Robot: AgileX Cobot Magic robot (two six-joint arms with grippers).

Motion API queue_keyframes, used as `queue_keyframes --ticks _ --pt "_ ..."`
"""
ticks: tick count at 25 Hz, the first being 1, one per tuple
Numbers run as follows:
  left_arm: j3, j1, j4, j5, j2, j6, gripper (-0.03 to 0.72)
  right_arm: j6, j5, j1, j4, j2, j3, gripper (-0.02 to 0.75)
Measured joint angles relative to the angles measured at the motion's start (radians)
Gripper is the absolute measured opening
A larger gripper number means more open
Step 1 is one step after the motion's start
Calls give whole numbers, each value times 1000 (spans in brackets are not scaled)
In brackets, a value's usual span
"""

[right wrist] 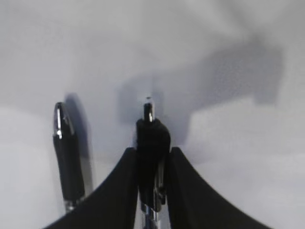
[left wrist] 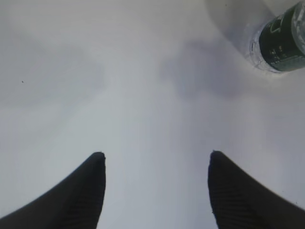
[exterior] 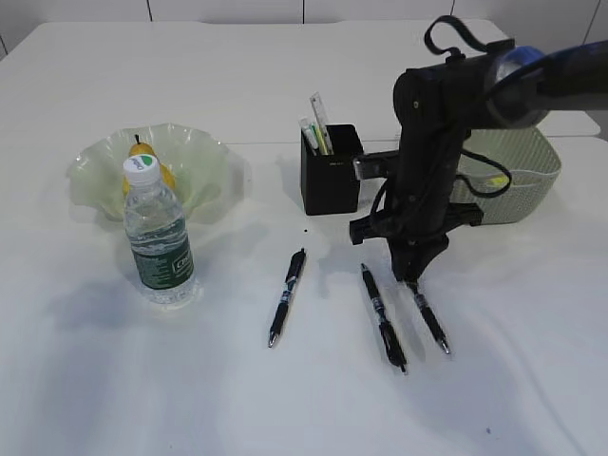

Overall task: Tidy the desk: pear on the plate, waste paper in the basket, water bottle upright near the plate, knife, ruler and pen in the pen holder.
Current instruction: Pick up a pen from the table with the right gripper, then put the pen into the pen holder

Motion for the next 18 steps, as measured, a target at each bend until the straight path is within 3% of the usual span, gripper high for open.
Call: queue_keyframes --ticks 10,18 --pt "0 0 0 12 0 0 474 -116 -25 0 -2 -261 73 132" --pt "0 0 0 31 0 0 474 -176 -316 0 -2 -511 346 132"
